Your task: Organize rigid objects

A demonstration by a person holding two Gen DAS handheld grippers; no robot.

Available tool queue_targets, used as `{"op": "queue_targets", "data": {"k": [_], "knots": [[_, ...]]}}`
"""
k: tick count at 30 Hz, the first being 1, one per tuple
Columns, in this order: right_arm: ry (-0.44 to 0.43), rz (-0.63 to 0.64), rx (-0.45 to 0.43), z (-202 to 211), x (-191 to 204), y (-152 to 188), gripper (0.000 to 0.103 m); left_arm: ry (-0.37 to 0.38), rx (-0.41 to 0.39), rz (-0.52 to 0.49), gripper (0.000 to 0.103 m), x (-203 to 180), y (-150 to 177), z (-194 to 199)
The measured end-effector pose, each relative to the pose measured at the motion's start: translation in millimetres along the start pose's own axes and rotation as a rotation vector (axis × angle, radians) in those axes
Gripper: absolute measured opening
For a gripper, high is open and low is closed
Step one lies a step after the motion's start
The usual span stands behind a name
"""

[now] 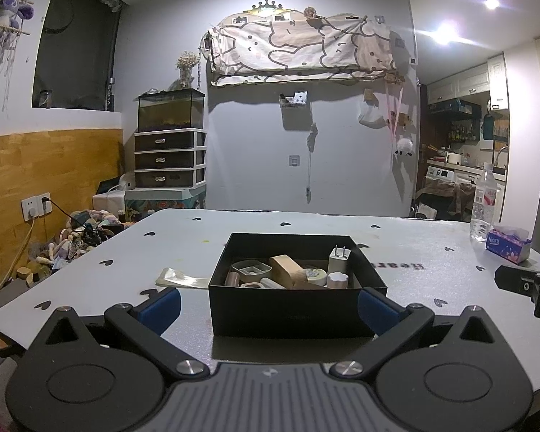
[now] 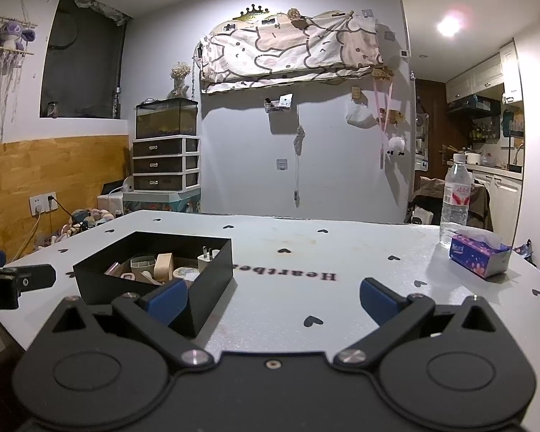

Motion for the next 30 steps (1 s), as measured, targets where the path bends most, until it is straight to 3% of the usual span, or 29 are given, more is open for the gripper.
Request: {"op": "queue_targets", "data": {"k": [30], "knots": [[0.006,-0.004,-0.002,2.2,-2.0,0.4,0.103,-0.002,0.001,-0.002,0.103,-0.1,0.3,-0.2]]}}
Point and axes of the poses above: each gripper's, at about its wrist camera, not at the fingertips, and z roughly against the way its jaws point, x to its left, y to its underside, the point moved 5 cm from there along -z, roughly the way its jaws point, and after that the axes turned 14 degrees about -y, right-handed, at the moved point
